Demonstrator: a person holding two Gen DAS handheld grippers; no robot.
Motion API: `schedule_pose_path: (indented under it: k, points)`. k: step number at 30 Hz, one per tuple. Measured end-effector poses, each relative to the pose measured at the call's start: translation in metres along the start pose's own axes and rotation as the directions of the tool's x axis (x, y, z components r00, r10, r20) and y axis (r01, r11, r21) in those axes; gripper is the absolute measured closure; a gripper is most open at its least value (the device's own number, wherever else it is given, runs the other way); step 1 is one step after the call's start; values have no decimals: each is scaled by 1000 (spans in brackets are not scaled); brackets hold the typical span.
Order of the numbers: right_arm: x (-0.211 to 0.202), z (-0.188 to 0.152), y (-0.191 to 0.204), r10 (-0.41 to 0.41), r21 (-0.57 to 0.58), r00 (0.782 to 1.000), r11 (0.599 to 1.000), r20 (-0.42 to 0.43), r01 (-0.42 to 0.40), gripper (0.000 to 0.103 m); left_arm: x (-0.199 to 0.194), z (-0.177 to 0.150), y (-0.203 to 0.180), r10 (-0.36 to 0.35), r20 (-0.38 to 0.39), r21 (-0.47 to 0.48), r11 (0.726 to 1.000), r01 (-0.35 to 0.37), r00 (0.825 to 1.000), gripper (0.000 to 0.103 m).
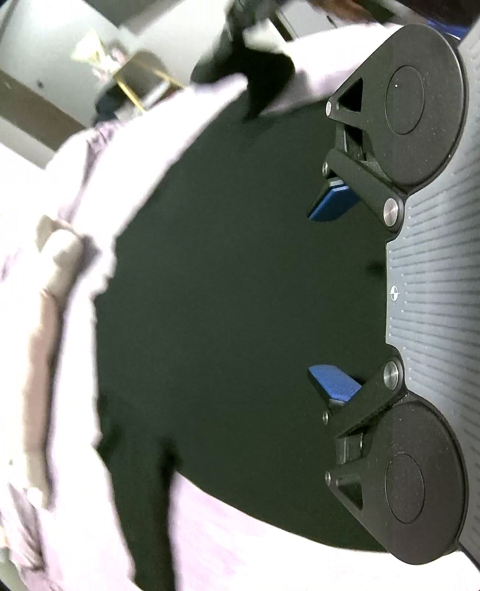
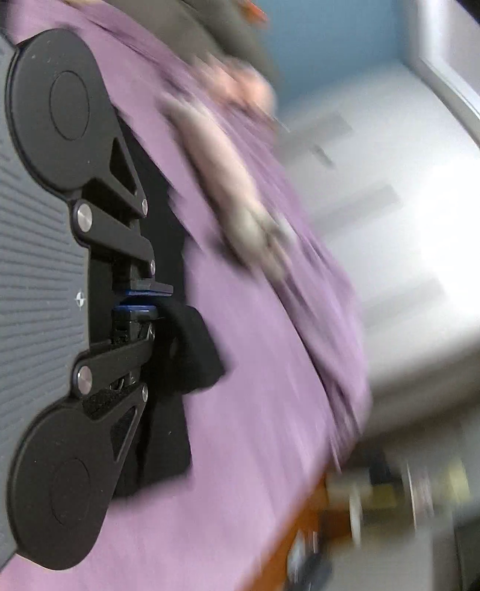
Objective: Fold small clothes
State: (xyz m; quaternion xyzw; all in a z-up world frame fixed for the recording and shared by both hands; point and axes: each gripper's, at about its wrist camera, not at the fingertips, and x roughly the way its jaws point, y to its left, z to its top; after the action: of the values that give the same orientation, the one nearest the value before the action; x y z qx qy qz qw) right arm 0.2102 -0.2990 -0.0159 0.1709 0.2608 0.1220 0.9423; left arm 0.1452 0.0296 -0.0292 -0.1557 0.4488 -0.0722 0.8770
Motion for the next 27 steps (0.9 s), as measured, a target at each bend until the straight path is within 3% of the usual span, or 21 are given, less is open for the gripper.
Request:
schedule_pose_path:
  k: [1, 3, 4, 8, 14, 16, 20, 22, 23, 24, 27]
  points:
    - [13, -10, 21, 39, -35, 997, 999, -71, -41, 92, 3, 5, -3, -6, 8, 10, 1000, 6, 1000, 14]
    - [27, -30, 41, 58, -60, 987, 996, -150, -68, 71, 14, 17, -8, -30, 0, 16, 999, 30, 1000, 16]
    - [28, -42, 46, 48, -55, 985, 997, -164, -57, 70, 22, 22, -10, -47, -19, 3, 999, 47, 999, 17]
    - [15, -68, 25, 24, 97, 981, 995, -193, -5, 69, 58, 37, -14, -124, -74, -25, 992, 123, 989, 24]
    - [-16, -85, -26, -63, 223, 979, 969, -192, 106, 69, 119, 59, -22, -216, -152, -106, 974, 201, 965, 48]
    - [-18, -82, -39, -80, 260, 980, 957, -180, 126, 69, 138, 62, -22, -218, -184, -130, 972, 196, 958, 60]
    - [-21, -79, -54, -94, 287, 982, 948, -163, 138, 69, 159, 65, -21, -237, -203, -175, 963, 203, 950, 62]
    - [-19, -77, -57, -92, 294, 983, 946, -158, 136, 69, 164, 68, -19, -239, -205, -211, 958, 195, 949, 73]
    - [-18, -77, -57, -91, 296, 983, 946, -158, 135, 69, 166, 68, -18, -233, -209, -222, 957, 186, 950, 86]
    - [-19, -77, -57, -89, 297, 983, 945, -158, 133, 69, 167, 69, -18, -221, -217, -223, 959, 172, 951, 92]
    - [-16, -74, -52, -86, 290, 984, 948, -156, 128, 69, 170, 71, -19, -216, -219, -207, 963, 171, 952, 96]
